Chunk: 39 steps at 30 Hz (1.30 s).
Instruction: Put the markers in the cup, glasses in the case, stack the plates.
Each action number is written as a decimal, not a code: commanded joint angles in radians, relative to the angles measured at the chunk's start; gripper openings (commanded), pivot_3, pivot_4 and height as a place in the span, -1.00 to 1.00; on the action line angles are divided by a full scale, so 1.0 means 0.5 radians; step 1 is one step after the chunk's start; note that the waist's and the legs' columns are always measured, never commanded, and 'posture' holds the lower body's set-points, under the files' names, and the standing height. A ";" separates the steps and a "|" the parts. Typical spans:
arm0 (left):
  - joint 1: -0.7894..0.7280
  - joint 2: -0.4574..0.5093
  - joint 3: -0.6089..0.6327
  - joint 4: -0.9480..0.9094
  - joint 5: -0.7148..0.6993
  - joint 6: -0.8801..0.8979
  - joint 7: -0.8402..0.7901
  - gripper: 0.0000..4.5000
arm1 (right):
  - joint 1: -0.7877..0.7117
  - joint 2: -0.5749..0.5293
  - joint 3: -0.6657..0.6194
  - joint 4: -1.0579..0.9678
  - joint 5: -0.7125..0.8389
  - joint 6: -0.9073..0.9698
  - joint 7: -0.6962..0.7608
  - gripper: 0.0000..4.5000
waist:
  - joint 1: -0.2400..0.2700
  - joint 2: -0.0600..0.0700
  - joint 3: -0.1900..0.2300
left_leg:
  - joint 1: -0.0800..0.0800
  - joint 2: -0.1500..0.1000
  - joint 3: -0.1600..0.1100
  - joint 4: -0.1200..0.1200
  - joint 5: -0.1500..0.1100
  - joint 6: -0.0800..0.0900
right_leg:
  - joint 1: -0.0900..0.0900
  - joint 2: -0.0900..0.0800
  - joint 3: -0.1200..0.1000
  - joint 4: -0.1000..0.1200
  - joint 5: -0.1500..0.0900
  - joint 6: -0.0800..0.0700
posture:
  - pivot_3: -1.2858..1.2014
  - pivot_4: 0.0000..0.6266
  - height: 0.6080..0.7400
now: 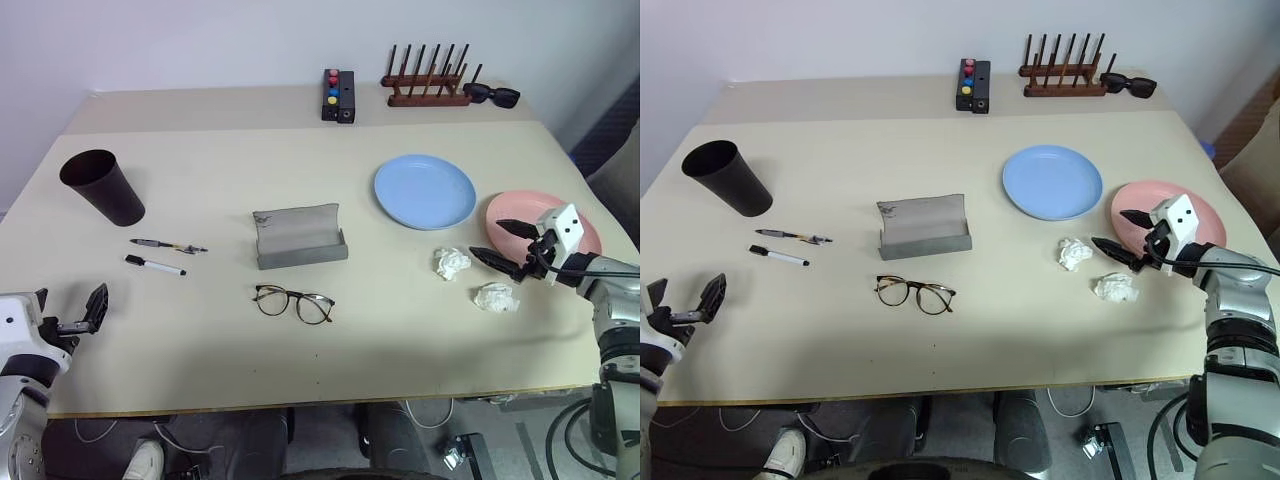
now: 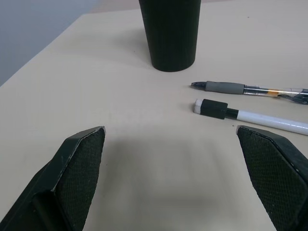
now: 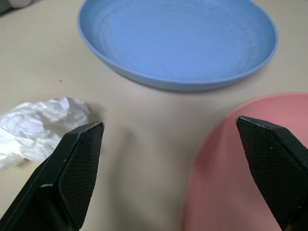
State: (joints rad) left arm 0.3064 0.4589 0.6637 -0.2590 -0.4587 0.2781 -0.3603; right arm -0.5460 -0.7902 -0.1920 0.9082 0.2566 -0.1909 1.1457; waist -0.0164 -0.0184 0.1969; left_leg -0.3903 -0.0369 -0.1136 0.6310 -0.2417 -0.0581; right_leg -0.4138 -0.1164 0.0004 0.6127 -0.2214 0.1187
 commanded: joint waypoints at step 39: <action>-0.847 1.065 -0.884 0.724 0.325 -0.003 -1.227 0.99 | 0.492 0.450 0.198 -1.996 0.185 0.883 -0.534 0.98 | -0.005 0.003 0.001 | -0.001 0.001 -0.001 -0.001 0.000 0.000 | -0.003 0.003 0.000 0.003 0.000 0.000 | 0.03 -0.52 0.91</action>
State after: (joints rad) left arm -0.0973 0.9582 0.2495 0.0816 -0.3168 0.3008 -0.9096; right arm -0.2949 -0.5666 -0.0834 -0.0443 0.3330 0.2326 0.8993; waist -0.0187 -0.0168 0.1975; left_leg -0.3906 -0.0365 -0.1140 0.6301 -0.2417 -0.0581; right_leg -0.4158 -0.1151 0.0006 0.6143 -0.2215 0.1188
